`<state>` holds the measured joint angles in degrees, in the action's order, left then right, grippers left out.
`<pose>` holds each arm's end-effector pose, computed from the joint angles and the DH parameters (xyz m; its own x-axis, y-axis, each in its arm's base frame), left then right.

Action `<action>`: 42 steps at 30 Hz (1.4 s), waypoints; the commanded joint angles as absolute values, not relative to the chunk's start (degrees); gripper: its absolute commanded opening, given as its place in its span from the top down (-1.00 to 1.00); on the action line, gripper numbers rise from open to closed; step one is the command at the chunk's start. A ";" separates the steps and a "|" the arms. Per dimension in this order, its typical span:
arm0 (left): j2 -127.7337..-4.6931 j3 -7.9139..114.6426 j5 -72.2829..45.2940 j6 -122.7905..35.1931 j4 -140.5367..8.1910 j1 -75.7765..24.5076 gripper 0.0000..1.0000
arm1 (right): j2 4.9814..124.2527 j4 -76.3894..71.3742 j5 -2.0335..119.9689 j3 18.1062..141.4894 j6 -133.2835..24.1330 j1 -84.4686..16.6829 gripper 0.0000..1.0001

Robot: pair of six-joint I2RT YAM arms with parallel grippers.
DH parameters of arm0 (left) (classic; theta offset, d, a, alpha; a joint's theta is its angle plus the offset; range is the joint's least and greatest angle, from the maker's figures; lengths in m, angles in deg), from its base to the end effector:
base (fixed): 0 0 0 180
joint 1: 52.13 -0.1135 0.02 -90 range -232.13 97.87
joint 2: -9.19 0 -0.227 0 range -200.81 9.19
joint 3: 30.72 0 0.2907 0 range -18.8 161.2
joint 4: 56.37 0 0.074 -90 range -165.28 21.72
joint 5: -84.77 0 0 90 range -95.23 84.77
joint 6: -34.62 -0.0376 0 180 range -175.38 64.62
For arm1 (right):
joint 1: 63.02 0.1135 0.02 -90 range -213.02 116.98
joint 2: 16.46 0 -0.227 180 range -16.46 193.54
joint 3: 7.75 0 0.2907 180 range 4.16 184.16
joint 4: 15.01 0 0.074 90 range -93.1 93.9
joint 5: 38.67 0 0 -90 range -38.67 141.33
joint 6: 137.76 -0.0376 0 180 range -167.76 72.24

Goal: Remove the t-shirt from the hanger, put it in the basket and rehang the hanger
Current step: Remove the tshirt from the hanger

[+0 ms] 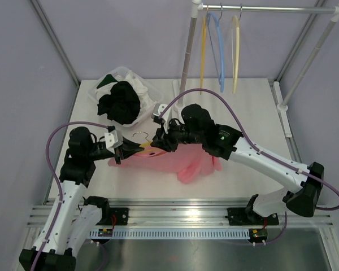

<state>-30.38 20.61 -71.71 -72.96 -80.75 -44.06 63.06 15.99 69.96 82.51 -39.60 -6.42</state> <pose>0.2095 -0.0645 0.2979 0.0783 0.1106 -0.9908 0.9633 0.2477 0.1038 0.1921 0.3131 0.3529 -0.0530 -0.3247 -0.9443 -0.9735 0.2277 -0.0237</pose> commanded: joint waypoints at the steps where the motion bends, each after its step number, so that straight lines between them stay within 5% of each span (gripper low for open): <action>1: -29.30 23.03 -72.38 -72.43 -76.10 -43.34 1.00 | 63.96 11.49 73.74 84.67 -39.68 -5.45 0.36; 21: -30.80 26.46 -78.26 -75.76 -83.47 -43.34 1.00 | 62.29 16.06 75.76 81.16 -29.67 -5.45 -0.07; 26: -30.71 27.42 -80.03 -78.58 -86.99 -43.34 1.00 | 61.32 16.32 74.71 79.66 -27.63 -5.45 0.05; 42: -34.40 29.80 -80.47 -81.66 -91.74 -43.34 1.00 | 57.01 12.10 75.32 76.23 -28.95 -5.45 -0.09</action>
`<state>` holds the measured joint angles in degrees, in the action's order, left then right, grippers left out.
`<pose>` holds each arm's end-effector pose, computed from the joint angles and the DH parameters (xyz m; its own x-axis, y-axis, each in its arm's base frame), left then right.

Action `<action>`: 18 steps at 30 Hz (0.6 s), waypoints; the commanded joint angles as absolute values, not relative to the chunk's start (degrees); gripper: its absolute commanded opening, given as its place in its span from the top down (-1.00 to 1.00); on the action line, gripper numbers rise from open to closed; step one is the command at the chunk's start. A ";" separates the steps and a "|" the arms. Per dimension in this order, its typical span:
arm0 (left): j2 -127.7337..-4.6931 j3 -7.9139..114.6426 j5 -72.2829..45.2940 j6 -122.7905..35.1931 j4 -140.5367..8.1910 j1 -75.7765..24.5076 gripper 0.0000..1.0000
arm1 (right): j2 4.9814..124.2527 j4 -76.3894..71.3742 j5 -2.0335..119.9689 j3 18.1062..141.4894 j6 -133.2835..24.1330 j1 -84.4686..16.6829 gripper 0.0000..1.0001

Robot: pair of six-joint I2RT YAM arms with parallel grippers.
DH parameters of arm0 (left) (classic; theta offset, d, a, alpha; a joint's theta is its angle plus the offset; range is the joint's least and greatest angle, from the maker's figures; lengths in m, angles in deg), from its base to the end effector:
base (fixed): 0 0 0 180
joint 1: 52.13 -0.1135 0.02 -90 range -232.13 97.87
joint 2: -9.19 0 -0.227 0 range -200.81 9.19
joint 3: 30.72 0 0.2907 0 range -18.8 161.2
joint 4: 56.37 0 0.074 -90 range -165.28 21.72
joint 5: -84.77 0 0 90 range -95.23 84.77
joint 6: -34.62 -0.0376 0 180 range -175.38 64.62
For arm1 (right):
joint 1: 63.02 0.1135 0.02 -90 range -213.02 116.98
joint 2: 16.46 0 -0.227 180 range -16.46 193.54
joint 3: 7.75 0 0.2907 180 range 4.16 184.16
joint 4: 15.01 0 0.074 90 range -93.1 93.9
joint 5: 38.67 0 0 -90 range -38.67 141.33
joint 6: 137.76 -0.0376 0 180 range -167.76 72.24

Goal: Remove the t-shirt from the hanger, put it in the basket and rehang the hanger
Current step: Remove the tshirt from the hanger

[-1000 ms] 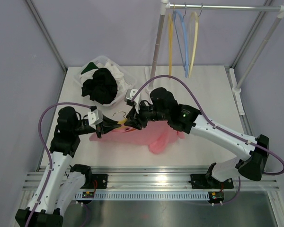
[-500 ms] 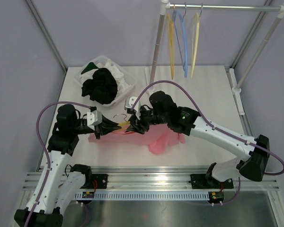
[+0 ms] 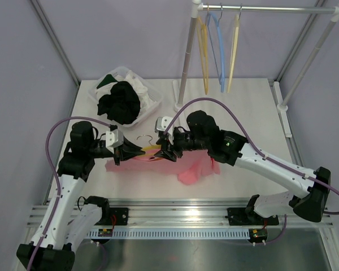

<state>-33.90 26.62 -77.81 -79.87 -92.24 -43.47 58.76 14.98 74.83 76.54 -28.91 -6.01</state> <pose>0.2074 -0.0679 0.3087 0.0507 0.1178 -0.9917 0.9900 0.1248 0.0654 0.1783 0.3021 0.3401 0.1301 -0.3438 -0.9300 -0.9827 0.0801 -0.1671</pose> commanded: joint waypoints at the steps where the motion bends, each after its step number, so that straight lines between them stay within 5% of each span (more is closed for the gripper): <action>1: -34.75 29.89 -80.47 -81.74 -91.92 -43.34 1.00 | 56.93 12.28 75.41 76.23 -28.95 -5.45 -0.03; 18: -34.40 30.41 -81.26 -82.45 -93.15 -43.34 1.00 | 60.18 15.09 76.55 79.04 -28.34 -5.45 0.10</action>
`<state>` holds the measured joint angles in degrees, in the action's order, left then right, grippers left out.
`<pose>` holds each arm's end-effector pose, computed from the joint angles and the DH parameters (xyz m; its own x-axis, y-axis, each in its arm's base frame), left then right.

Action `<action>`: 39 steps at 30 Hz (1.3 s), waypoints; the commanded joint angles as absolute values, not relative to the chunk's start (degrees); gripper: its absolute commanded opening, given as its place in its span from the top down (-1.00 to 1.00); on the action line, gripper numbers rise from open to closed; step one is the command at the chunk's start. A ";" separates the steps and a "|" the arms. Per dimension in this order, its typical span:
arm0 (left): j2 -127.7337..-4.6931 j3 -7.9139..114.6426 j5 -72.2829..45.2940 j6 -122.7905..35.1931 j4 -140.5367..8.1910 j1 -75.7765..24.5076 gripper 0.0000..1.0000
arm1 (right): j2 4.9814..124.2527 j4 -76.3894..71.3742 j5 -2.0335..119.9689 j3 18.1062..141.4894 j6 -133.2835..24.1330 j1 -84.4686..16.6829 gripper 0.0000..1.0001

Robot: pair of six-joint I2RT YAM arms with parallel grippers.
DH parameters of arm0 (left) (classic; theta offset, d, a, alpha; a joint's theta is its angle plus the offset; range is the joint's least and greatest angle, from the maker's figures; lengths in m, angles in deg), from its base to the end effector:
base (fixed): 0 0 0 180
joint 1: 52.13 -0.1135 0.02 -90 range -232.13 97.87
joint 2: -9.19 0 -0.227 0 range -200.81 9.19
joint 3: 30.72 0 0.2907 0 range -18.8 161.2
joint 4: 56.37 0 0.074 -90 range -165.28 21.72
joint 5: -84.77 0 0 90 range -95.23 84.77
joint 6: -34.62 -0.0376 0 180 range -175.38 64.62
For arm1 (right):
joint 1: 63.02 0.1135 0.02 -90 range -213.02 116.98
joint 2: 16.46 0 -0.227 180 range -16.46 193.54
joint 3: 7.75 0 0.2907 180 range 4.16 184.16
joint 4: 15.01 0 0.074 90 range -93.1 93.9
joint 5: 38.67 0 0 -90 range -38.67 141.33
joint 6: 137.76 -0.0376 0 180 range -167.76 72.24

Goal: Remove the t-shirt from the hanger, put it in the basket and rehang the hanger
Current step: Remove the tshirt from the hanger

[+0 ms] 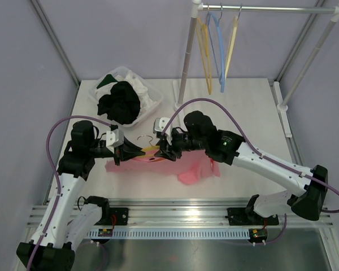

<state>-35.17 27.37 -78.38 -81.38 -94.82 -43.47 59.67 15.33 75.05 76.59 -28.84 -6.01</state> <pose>0.2093 -0.0683 0.3057 0.0243 0.1248 -0.9919 0.9929 0.1123 0.0385 0.1799 0.3049 0.3345 0.1207 -0.3592 -0.9254 -0.9849 0.0734 -0.1570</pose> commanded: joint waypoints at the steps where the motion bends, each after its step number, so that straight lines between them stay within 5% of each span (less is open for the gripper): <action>1: -34.31 30.41 -81.35 -82.54 -93.32 -43.34 1.00 | 60.26 15.09 76.55 79.05 -28.25 -5.36 0.13; 3: -34.31 30.41 -81.35 -82.62 -93.41 -43.34 1.00 | 60.35 15.09 76.29 79.22 -28.25 -5.45 0.20; 9: -34.66 30.50 -80.91 -82.54 -93.33 -43.34 1.00 | 59.91 14.65 76.29 79.22 -28.77 -5.45 0.98; 15: -34.75 30.50 -80.64 -82.71 -93.33 -43.34 0.89 | 58.33 12.02 76.38 77.56 -29.39 -5.45 1.00; 16: -34.67 30.50 -80.56 -82.63 -93.33 -43.34 0.76 | 57.72 11.32 76.11 77.29 -29.48 -5.45 1.00; 17: -34.66 30.50 -80.38 -82.71 -93.33 -43.34 0.18 | 57.45 10.96 75.59 77.03 -30.00 -5.45 1.00; 18: -34.40 30.41 -80.21 -82.80 -93.15 -43.34 -0.19 | 57.19 10.70 73.67 76.59 -30.44 -5.45 1.00; 20: -33.88 30.50 -79.07 -82.02 -92.63 -43.34 -0.72 | 56.49 9.99 71.38 76.24 -31.76 -5.45 1.00; 30: -18.67 18.55 -52.98 -63.12 -66.53 -43.34 -0.95 | 53.06 9.82 57.31 74.30 -35.36 -5.45 1.00; 39: -25.68 21.18 -33.36 -55.91 -64.58 -43.34 -0.95 | 52.35 4.91 52.04 74.21 -39.41 -5.36 1.00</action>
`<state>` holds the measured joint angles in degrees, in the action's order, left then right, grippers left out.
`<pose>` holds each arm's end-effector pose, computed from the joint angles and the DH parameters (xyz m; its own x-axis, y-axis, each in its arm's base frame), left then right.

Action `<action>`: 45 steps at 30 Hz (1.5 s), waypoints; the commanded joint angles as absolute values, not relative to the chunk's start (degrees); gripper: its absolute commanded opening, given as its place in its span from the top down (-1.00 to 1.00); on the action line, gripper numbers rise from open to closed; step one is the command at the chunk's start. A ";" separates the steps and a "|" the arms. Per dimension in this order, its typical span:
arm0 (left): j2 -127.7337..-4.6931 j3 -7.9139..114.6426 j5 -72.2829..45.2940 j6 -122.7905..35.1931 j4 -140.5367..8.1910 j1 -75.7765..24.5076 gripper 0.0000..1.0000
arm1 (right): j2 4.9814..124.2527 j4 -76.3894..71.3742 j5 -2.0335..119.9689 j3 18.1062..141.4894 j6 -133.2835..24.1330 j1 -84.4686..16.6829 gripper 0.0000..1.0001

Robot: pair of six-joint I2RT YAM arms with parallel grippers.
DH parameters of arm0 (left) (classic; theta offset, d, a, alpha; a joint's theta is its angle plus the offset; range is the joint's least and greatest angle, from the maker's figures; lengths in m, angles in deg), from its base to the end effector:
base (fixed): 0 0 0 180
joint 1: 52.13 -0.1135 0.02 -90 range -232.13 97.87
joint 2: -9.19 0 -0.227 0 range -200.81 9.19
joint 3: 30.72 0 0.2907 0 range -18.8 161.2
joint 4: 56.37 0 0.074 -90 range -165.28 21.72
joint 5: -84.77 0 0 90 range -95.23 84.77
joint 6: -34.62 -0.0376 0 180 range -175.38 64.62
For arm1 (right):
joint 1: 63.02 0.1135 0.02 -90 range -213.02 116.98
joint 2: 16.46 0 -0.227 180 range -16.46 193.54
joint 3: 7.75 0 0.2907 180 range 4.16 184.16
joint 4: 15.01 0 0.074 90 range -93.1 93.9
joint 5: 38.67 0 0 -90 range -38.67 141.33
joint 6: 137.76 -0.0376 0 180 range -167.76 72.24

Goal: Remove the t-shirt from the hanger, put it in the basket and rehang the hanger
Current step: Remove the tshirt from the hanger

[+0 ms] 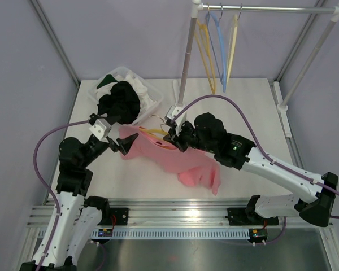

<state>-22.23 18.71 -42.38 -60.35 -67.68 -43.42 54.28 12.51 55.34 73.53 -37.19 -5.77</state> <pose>0.2002 -0.0536 0.3338 0.1767 0.0428 -0.9833 0.7009 0.6959 0.1562 0.1804 0.2853 0.3484 0.0052 -0.3301 -0.9439 -0.8893 0.4301 -0.1554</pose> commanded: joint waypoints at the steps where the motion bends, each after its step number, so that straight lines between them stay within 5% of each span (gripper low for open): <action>1: -26.48 21.53 -33.27 -55.64 -64.76 -43.34 -0.95 | 52.62 4.20 51.59 74.30 -40.54 -5.36 1.00; 24: -26.31 19.34 -23.17 -49.58 -58.96 -43.34 -0.76 | 58.42 -13.29 43.95 74.48 -45.56 -5.28 1.00; 45: -31.85 20.39 -30.89 -47.56 -55.62 -43.26 -0.65 | 58.42 -14.44 44.82 74.21 -46.35 -4.84 1.00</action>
